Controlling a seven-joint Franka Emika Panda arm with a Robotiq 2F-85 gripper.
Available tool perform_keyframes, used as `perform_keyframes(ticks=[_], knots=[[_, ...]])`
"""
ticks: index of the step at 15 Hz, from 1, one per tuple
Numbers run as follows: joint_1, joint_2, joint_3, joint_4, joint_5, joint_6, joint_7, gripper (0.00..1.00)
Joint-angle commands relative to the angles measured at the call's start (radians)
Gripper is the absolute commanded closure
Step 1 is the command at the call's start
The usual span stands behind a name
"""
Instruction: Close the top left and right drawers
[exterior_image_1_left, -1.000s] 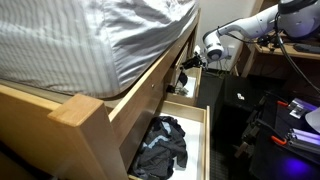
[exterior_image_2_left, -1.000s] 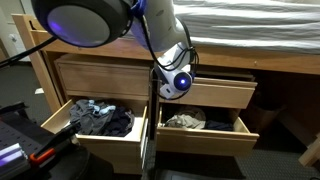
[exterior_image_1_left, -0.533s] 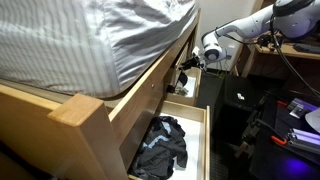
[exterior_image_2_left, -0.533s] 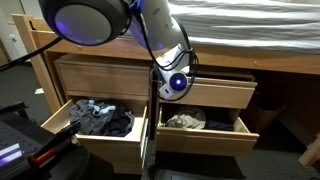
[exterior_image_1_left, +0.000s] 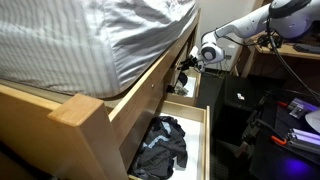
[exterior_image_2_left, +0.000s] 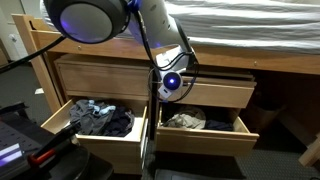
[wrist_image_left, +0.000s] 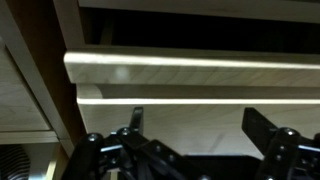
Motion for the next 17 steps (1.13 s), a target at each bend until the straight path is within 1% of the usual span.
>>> perform_keyframes(ticks=[1, 2, 3, 4, 5, 6, 8, 17], knots=[[0.1, 0.0, -0.081, 0.086, 0.169, -0.01, -0.128, 0.0], [0.118, 0.0, -0.102, 0.094, 0.193, -0.032, -0.127, 0.0], [0.134, 0.0, -0.126, 0.1, 0.205, -0.057, -0.097, 0.0], [0.155, 0.0, -0.148, 0.107, 0.209, -0.058, -0.062, 0.0], [0.112, 0.0, -0.095, 0.076, 0.171, -0.031, -0.094, 0.0], [0.13, 0.0, -0.113, 0.083, 0.177, -0.036, -0.078, 0.0], [0.147, 0.0, -0.126, 0.09, 0.179, -0.037, -0.065, 0.0], [0.148, 0.0, -0.131, 0.096, 0.179, -0.039, -0.063, 0.0]])
